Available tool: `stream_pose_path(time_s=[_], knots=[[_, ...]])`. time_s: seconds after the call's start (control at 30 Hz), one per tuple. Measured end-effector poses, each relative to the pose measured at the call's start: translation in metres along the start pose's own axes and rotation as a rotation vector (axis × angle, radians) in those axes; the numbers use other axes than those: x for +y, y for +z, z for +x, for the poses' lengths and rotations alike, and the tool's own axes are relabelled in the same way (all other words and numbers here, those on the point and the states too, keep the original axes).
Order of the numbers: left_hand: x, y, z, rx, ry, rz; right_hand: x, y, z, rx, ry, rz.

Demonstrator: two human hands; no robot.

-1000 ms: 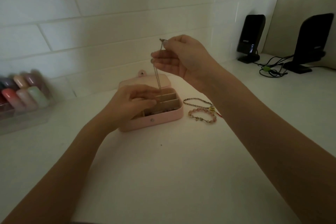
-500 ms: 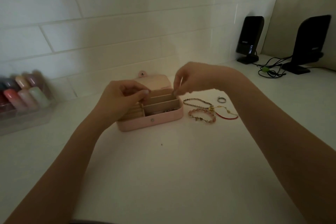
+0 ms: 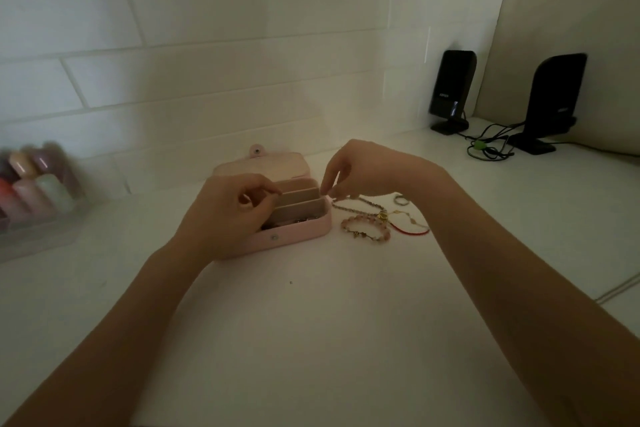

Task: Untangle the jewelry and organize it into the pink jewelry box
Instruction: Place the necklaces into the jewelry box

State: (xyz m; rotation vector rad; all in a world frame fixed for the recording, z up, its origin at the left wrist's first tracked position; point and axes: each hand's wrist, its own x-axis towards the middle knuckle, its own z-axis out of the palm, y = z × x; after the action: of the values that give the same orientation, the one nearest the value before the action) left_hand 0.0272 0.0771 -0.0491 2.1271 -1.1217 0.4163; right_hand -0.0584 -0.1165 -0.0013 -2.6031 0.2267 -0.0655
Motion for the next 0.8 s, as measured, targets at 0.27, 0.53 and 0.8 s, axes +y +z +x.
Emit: stream_pose_path(time_s=[0.27, 0.53, 0.8], knots=[[0.033, 0.015, -0.005, 0.085, 0.079, 0.003, 0.101, -0.041, -0.09, 0.296, 0.341, -0.16], [0.133, 0.077, -0.01, -0.25, 0.419, -0.092, 0.19, -0.055, -0.195, 0.49, 0.929, -0.516], [0.205, 0.144, -0.03, -0.563, 0.59, -0.194, 0.206, -0.05, -0.207, 0.634, 0.988, -0.376]])
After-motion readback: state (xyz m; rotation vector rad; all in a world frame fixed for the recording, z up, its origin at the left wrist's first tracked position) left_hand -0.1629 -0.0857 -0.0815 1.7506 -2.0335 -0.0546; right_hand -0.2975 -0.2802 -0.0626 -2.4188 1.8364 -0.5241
